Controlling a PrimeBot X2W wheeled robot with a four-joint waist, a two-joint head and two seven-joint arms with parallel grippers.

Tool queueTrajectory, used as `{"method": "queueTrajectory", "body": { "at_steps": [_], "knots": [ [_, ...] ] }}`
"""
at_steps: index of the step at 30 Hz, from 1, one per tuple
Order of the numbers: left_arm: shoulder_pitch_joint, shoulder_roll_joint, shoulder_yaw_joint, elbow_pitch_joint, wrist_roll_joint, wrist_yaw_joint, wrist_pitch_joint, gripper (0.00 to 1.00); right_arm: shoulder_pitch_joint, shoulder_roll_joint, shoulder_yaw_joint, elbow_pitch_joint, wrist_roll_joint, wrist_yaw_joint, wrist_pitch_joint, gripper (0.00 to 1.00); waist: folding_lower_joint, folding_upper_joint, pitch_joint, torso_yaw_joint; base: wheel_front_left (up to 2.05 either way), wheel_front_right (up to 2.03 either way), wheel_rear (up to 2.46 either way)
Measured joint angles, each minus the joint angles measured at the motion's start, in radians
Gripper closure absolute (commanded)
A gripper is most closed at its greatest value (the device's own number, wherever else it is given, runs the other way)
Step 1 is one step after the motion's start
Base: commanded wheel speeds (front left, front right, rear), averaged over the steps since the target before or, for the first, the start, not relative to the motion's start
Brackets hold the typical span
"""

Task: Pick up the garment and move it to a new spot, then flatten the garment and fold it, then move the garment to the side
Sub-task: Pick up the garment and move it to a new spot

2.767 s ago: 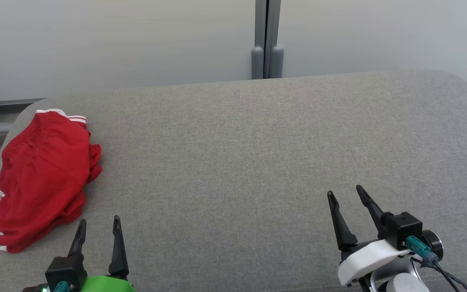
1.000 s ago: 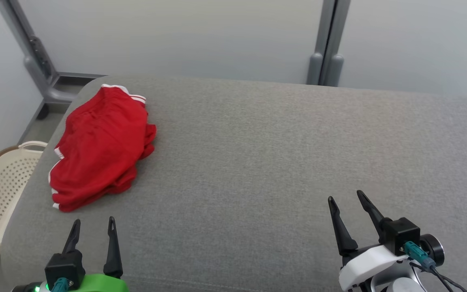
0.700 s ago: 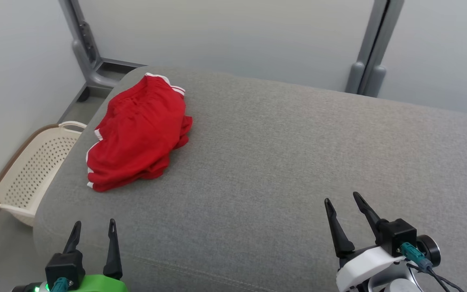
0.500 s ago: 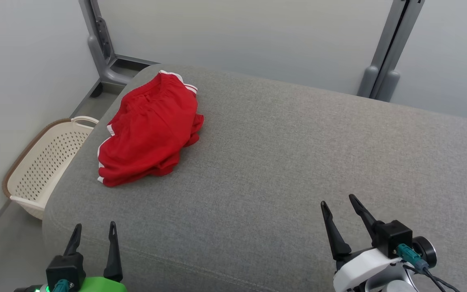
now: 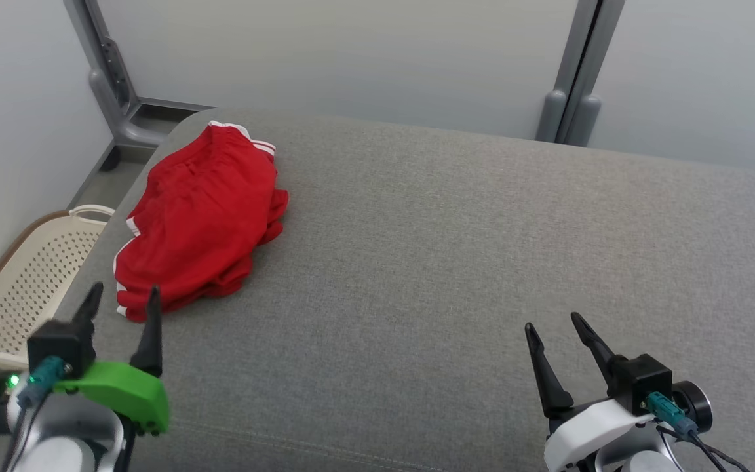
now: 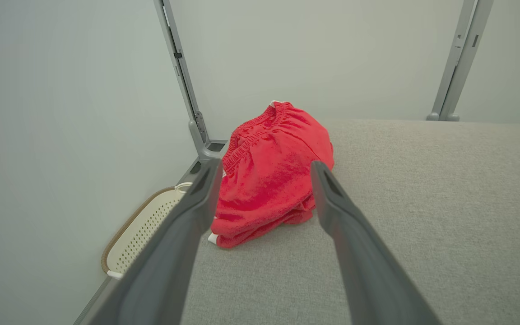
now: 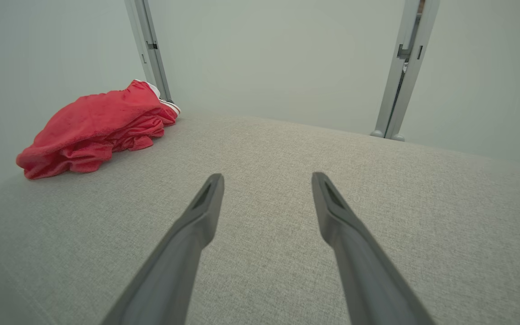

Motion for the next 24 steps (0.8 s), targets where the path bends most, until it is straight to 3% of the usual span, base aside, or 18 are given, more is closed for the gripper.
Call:
{"method": "queueTrajectory", "body": {
  "at_steps": [6,11,17,24],
  "knots": [
    [-0.202,0.077,0.023,0.025,-0.083,-0.087,0.202,0.00,-0.006,0.000,0.003,-0.010,-0.015,0.000,0.008,0.00,0.0000,0.0000,0.028,-0.048,0.00,0.00,0.00],
    [-0.351,0.120,0.042,0.106,-0.199,-0.132,0.382,0.00,-0.038,0.000,0.016,-0.029,-0.024,0.000,0.018,0.00,0.0001,0.0000,0.074,-0.091,0.00,0.00,0.00],
    [-0.453,0.178,0.073,0.208,-0.276,-0.148,0.492,0.00,-0.077,0.000,0.015,-0.045,-0.044,0.000,0.023,0.00,0.0000,0.0000,0.148,-0.147,0.00,0.00,0.00],
    [-0.514,0.213,0.099,0.284,-0.310,-0.149,0.531,0.00,-0.136,-0.001,0.009,-0.064,-0.063,0.000,0.022,0.00,0.0001,0.0000,0.258,-0.207,0.00,0.00,0.00]
  ]
}}
